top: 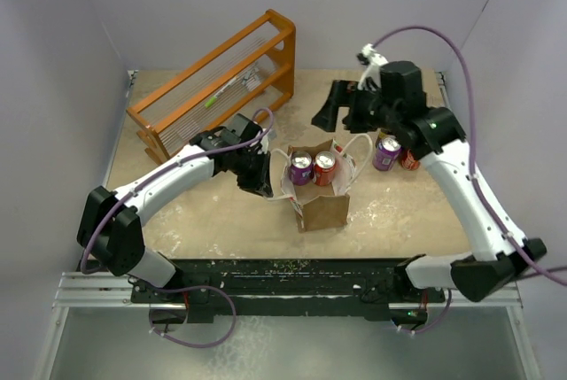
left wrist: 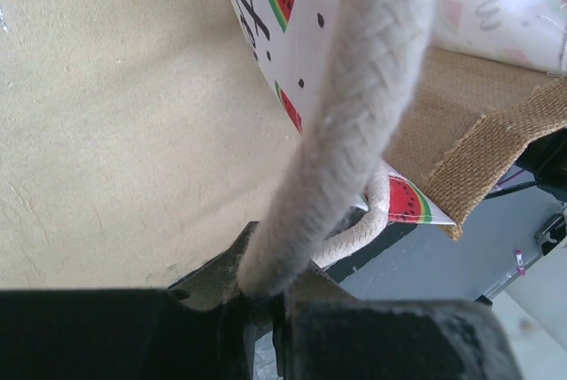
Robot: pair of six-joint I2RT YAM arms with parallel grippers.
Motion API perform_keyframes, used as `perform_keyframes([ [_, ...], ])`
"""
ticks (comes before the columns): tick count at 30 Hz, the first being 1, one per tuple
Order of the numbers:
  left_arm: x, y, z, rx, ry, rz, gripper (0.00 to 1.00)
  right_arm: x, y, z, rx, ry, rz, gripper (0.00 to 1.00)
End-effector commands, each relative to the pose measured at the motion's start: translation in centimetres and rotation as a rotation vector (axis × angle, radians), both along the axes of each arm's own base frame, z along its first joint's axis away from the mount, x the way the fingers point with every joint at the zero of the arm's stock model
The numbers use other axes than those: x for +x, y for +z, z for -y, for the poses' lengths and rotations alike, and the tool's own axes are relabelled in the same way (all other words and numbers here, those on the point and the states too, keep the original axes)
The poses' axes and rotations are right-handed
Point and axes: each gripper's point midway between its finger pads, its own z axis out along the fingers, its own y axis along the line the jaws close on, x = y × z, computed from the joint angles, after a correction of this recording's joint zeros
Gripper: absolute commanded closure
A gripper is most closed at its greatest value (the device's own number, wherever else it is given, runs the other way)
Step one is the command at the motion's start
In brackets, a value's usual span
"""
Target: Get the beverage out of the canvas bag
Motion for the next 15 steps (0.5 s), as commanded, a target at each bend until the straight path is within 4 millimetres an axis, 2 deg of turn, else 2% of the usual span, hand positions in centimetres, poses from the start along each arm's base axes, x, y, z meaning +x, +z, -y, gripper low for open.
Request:
perform_keyframes([
  [1,0.6,1.3,-0.1,-0.029,0.037,0.040,1.00,1.0,-3.1,-0.3,-0.264,-0.015,-0.031,0.05],
  [5,0.7,1.2,-0.1,-0.024,0.040,0.035,1.00,0.8,-6.9,-1.6,-0.451,0.037,-0.087,0.05],
  [8,0.7,1.1,0.0,-0.018,0.036,0.028,1.00,0.8,-10.1,-1.6,-0.560,0.048,-0.143,0.05],
  [12,0.8,0.8,-0.1,-0.008,0.036,0.021,1.00,1.1,-13.5,-2.0,-0.612,0.074,-0.193,0.05],
  [15,0.9,0.7,0.0,-0.002,0.036,0.016,1.00,1.6,-15.3,-2.0,-0.646,0.080,-0.196,0.05],
])
